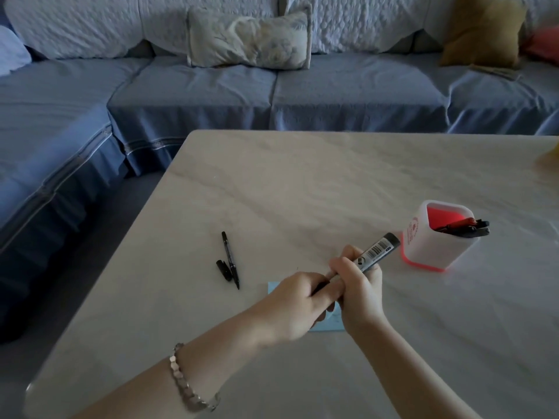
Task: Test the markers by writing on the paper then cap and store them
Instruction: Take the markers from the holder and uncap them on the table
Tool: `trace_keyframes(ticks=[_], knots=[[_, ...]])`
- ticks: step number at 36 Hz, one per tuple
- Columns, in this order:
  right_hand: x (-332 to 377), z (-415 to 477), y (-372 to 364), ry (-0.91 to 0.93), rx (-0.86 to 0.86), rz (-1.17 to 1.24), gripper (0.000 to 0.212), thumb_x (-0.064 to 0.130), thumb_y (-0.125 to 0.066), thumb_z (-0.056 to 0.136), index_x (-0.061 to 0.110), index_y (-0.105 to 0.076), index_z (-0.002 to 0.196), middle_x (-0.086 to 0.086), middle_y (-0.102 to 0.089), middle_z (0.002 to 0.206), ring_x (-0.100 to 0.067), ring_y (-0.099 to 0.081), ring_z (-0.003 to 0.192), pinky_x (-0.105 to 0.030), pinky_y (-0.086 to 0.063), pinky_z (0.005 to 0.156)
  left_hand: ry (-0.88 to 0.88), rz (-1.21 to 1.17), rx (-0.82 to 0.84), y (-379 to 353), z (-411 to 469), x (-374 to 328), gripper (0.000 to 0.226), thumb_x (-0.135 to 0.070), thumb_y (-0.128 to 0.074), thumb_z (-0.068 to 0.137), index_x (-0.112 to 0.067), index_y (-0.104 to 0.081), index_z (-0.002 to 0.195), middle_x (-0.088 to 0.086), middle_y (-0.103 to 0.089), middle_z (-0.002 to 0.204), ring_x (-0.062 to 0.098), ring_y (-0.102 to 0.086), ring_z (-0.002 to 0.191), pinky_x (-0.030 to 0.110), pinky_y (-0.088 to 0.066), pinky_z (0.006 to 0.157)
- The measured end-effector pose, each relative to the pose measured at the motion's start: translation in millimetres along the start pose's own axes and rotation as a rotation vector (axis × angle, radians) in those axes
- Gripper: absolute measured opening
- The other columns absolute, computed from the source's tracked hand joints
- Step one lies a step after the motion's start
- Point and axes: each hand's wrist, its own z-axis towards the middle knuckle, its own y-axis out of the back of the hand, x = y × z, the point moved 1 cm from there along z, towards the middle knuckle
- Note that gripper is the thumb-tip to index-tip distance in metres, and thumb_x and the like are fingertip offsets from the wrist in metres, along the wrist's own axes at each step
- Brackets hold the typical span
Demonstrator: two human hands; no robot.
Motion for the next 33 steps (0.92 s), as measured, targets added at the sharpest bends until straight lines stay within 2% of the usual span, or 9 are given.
trace_keyframes(ticks=[3, 7, 10, 13, 15, 19, 23, 28, 33], knots=[[-3, 1, -1, -0.02, -0.062, -0.031, 0.024, 0.004, -0.046, 0.056, 0.017, -0.03, 0.044, -0.004, -0.029, 0.05, -0.015, -0.025, 0.036, -0.02, -0.022, 0.038, 0.043, 0.029, 0.003, 2, 1, 2, 0.041, -0.04, -0.038, 0.097, -0.016, -0.041, 0.064, -0.007, -0.036, 0.053, 0.004, -0.032, 0.039, 0.013, -0.028, 0.039], [-6, 9, -4, -0.14, -0.022, -0.067, 0.024, 0.004, -0.046, 0.055, 0.017, -0.028, 0.046, -0.002, -0.028, 0.045, -0.014, -0.025, 0.039, -0.02, -0.018, 0.039, 0.176, -0.241, 0.094, 2, -2, 3, 0.041, -0.044, -0.036, 0.097, -0.018, -0.031, 0.065, -0.007, -0.023, 0.054, 0.006, -0.02, 0.039, 0.014, -0.019, 0.036], [-12, 14, -13, -0.239, 0.029, -0.065, 0.038, -0.007, -0.041, 0.071, 0.016, -0.027, 0.044, 0.001, -0.025, 0.041, -0.012, -0.023, 0.034, -0.015, -0.02, 0.032, 0.292, -0.457, 0.168, 6, -1, 6, 0.042, -0.049, -0.034, 0.096, -0.018, -0.033, 0.067, -0.008, -0.026, 0.051, 0.002, -0.021, 0.036, 0.011, -0.018, 0.032], [2, 30, -5, -0.277, -0.019, 0.293, 0.044, -0.007, -0.038, 0.067, 0.02, -0.031, 0.033, 0.005, -0.027, 0.033, -0.008, -0.026, 0.026, -0.011, -0.022, 0.031, 0.389, -0.841, 0.488, 20, -14, 5, 0.043, -0.054, -0.038, 0.088, -0.019, -0.045, 0.064, -0.011, -0.034, 0.048, -0.002, -0.026, 0.037, 0.006, -0.024, 0.03], [19, 51, 23, -0.203, -0.171, 0.516, 0.03, -0.002, -0.04, 0.057, 0.019, -0.033, 0.036, 0.006, -0.03, 0.036, -0.007, -0.026, 0.026, -0.008, -0.02, 0.031, 0.351, -0.96, 0.55, 31, -30, 11, 0.038, -0.053, -0.044, 0.081, -0.019, -0.05, 0.065, -0.01, -0.037, 0.052, -0.001, -0.03, 0.042, 0.007, -0.03, 0.033], [21, 67, 54, -0.239, -0.154, 0.118, 0.047, 0.0, -0.038, 0.078, 0.019, -0.037, 0.036, 0.005, -0.031, 0.036, -0.007, -0.025, 0.026, -0.013, -0.01, 0.037, 0.481, -0.874, 0.039, 52, -29, 56, 0.026, -0.031, -0.051, 0.089, -0.01, -0.052, 0.075, 0.001, -0.046, 0.057, 0.009, -0.042, 0.042, 0.018, -0.036, 0.037], [-11, 67, 38, -0.483, 0.047, -0.325, 0.041, 0.025, -0.052, 0.087, 0.015, -0.037, 0.051, 0.002, -0.036, 0.036, -0.011, -0.028, 0.03, -0.014, -0.018, 0.032, 0.378, -0.515, -0.317, 58, -1, 74, 0.021, -0.009, -0.037, 0.098, -0.01, -0.05, 0.081, 0.004, -0.047, 0.072, 0.012, -0.053, 0.056, 0.022, -0.044, 0.051], [-17, 70, 25, -0.509, 0.219, -0.815, 0.046, 0.044, -0.053, 0.089, 0.01, -0.047, 0.06, 0.003, -0.045, 0.03, -0.008, -0.03, 0.027, -0.015, -0.023, 0.032, 0.168, 0.098, -0.462, 77, 35, 73, 0.016, -0.02, -0.038, 0.098, -0.013, -0.046, 0.086, 0.011, -0.042, 0.077, 0.019, -0.04, 0.072, 0.028, -0.031, 0.063], [-20, 86, 9, -0.315, 0.358, -1.225, 0.044, 0.039, -0.053, 0.089, 0.013, -0.042, 0.055, 0.003, -0.049, 0.034, -0.007, -0.04, 0.028, -0.017, -0.033, 0.038, 0.215, 0.295, -0.547, 98, 67, 79, 0.021, -0.013, -0.038, 0.096, -0.01, -0.049, 0.113, 0.015, -0.059, 0.104, 0.03, -0.054, 0.099, 0.034, -0.042, 0.084]])
